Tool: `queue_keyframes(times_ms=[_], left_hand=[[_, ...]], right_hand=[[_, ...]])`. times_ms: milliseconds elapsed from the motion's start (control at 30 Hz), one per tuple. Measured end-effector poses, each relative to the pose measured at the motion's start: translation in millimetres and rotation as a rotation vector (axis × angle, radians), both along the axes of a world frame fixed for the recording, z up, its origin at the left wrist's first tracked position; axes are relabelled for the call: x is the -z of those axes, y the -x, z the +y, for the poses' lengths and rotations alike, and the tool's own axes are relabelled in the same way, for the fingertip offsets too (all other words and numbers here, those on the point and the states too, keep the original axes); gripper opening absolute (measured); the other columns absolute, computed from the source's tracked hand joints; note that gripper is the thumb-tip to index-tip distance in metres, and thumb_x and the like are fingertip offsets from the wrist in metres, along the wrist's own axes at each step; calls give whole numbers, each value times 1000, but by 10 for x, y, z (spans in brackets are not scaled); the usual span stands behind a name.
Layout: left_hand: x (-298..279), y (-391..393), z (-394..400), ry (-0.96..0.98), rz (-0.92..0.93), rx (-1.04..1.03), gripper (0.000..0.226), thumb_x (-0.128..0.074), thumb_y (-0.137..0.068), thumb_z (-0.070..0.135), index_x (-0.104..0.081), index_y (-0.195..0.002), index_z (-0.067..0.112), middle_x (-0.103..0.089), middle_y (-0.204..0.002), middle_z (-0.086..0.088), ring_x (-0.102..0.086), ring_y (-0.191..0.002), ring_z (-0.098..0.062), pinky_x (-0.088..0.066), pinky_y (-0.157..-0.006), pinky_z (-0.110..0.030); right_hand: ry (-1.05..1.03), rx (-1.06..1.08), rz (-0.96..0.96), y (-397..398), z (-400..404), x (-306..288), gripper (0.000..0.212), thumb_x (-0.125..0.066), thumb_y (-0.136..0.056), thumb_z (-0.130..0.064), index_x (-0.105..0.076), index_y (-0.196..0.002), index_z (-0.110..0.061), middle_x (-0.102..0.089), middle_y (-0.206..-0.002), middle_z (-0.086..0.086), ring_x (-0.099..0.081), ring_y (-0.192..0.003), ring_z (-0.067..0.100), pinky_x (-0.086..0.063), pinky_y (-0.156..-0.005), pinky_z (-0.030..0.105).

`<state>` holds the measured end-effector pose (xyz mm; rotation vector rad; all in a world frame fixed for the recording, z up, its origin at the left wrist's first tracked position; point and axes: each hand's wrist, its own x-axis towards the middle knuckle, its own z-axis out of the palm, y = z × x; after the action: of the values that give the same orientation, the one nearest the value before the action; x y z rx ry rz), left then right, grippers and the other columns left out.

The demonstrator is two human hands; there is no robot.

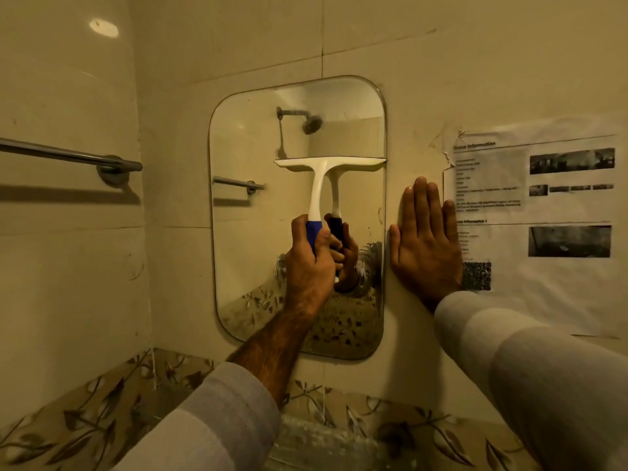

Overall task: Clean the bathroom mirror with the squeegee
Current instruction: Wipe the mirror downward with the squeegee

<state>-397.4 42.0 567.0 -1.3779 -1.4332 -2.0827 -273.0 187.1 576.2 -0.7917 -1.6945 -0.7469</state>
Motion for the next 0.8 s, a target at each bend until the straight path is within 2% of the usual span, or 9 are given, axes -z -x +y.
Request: queue_keyframes(times_ms=[167,233,333,433,567,633,733,800], left_hand=[[296,-24,-22,7,12,7,20,-46,-103,22,-37,-118,31,-63,-75,33,-62,-66,14,-45,-49,-2],[414,-27,-29,2,17,-4,21,-47,-103,22,-37,-118,31,-62,-71,29,-63,-67,13,-45,-50,-2],[603,-29,-39,6,19,-21,22,-46,-102,23,-41,-124,24,-63,-74,27,-63,-68,11,-45,-50,-4],[795,-42,-51,24,27,-32,24,-45,-103,21,-41,-126,18,-60,-82,40,-62,-69,13,-45,-51,-3],[1015,-70,-70,44,8,-26,17,-45,-103,23,-38,-119,26,-60,-76,38,-59,-58,11,-42,-47,-5],[1117,-83,-76,52,5,-27,16,-45,-103,22,-38,-117,25,-61,-76,36,-58,-58,12,-42,-48,-5],[1285,-102,-70,64,-27,-26,17,-47,-102,21,-42,-118,21,-60,-70,22,-58,-62,12,-44,-51,-5],[1394,-119,-73,76,-38,-51,20,-49,-102,21,-44,-121,17,-55,-72,23,-58,-64,12,-44,-54,-5]], right_hand=[[-11,-5,-2,-5,6,4,66,-22,-103,-40,-5,-158,-6,2,-165,14,3,-154,28,-8,-125,49],[-11,-8,-3,-7,7,7,66,-22,-103,-40,-5,-158,-6,2,-165,14,3,-154,28,-8,-125,49],[-19,-6,-5,-5,9,7,65,-23,-104,-39,-4,-158,-6,1,-165,14,2,-154,28,-8,-125,49],[-32,-2,-3,-6,8,9,65,-24,-105,-39,-6,-157,-6,-1,-165,16,0,-154,29,-9,-125,50],[-46,-16,10,-2,0,12,64,-24,-105,-38,-8,-157,-5,-4,-165,16,-3,-153,30,-9,-125,50],[-54,-14,14,1,0,13,64,-24,-105,-38,-8,-157,-5,-5,-165,16,-3,-153,30,-10,-124,50],[-53,-12,7,0,9,12,65,-22,-105,-39,-7,-157,-6,-4,-165,16,-3,-153,30,-10,-124,50],[-52,-9,2,-1,11,7,65,-20,-105,-40,-6,-157,-6,-4,-165,17,-2,-153,30,-10,-124,51]])
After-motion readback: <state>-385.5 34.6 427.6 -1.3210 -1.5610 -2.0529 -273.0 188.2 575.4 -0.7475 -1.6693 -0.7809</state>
